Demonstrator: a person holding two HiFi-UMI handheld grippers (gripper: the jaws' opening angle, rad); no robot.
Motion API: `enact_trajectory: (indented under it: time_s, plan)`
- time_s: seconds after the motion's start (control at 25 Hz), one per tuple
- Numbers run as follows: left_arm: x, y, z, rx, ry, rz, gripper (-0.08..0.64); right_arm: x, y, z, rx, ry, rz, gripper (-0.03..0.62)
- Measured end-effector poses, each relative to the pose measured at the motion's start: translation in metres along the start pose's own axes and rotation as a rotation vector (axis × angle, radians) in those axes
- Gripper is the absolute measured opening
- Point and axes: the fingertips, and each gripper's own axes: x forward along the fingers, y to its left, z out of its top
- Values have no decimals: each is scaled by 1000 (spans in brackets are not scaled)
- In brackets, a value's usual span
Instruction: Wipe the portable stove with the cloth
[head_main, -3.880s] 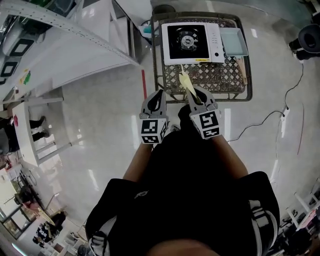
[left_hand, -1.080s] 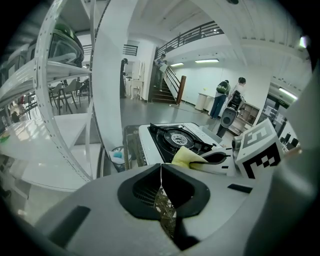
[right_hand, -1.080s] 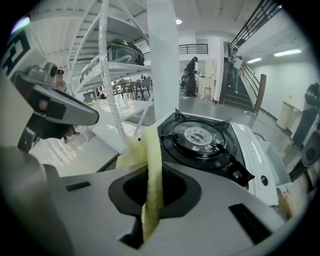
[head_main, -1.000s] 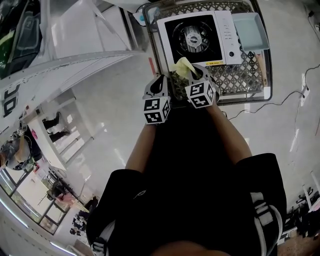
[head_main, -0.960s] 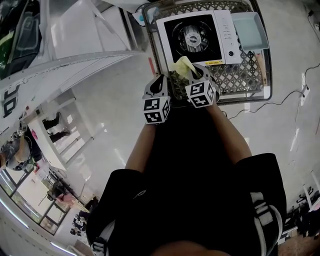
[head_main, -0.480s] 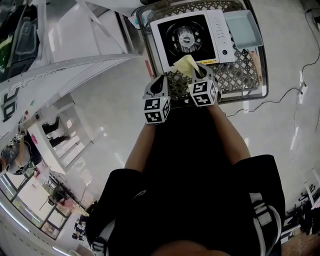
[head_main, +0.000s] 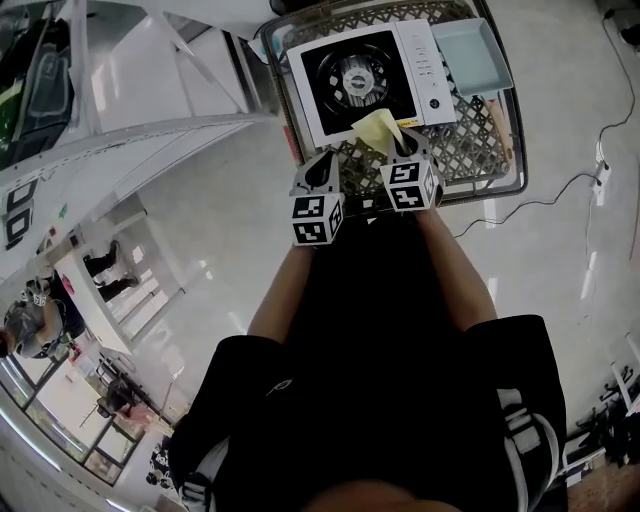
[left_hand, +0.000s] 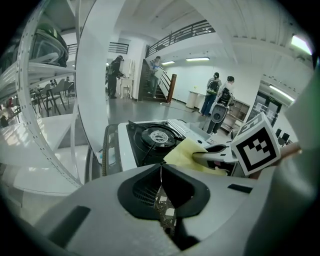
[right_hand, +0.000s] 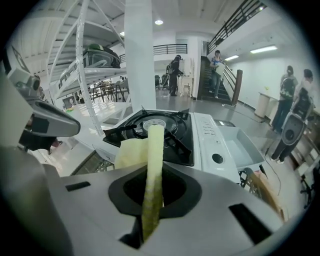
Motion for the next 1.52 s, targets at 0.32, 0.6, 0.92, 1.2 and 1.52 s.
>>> enact_trajectory:
  time_s: [0.32, 0.6, 0.92, 1.2, 1.52]
  plan:
    - [13, -25, 1, 29, 17, -33, 21, -9, -30, -10, 49, 5, -32, 12]
    - [25, -50, 2, 63, 35, -65, 21, -17, -61, -21, 108, 4, -76, 12]
    - [37, -71, 6, 100, 48, -100, 21, -25, -87, -28, 154, -5, -113, 12]
    - [44, -86, 8, 130, 62, -132, 21, -31, -109, -36, 195, -1, -152, 12]
    - [46, -85, 9, 134, 67, -137, 21, -34, -134, -38, 244, -6, -202, 12]
